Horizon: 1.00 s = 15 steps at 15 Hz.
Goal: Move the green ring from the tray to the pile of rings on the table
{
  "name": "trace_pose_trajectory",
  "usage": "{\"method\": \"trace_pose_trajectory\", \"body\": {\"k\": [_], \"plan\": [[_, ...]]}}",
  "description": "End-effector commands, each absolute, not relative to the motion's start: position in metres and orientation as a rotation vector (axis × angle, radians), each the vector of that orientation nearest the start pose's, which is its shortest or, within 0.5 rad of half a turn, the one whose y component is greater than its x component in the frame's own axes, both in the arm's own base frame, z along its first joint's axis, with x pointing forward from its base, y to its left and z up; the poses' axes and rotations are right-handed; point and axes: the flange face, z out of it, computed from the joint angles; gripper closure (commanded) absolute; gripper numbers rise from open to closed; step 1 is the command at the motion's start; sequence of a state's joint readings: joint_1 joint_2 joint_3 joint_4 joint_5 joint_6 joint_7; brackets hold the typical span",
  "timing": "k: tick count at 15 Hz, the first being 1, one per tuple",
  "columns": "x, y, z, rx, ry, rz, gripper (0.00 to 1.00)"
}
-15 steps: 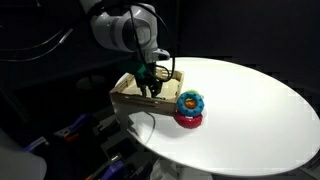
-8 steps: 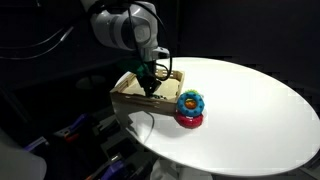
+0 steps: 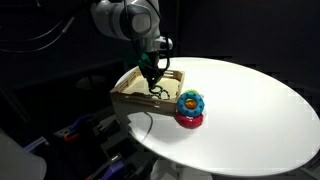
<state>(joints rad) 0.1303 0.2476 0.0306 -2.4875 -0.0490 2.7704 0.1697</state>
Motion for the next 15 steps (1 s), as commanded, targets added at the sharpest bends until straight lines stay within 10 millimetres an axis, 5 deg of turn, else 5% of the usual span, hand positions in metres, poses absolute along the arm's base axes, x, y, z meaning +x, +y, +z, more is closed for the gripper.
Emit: {"method": "trace_pose_trajectory", "body": {"k": [1, 7, 15], "plan": [[0.479, 0.075, 0.227, -3.121, -0.007, -0.114, 0.94], [0.494, 0.058, 0.266, -3.109, 0.080, -0.228, 0.94], [0.509, -0.012, 0.287, -3.174, 0.251, -0.287, 0.94]]}}
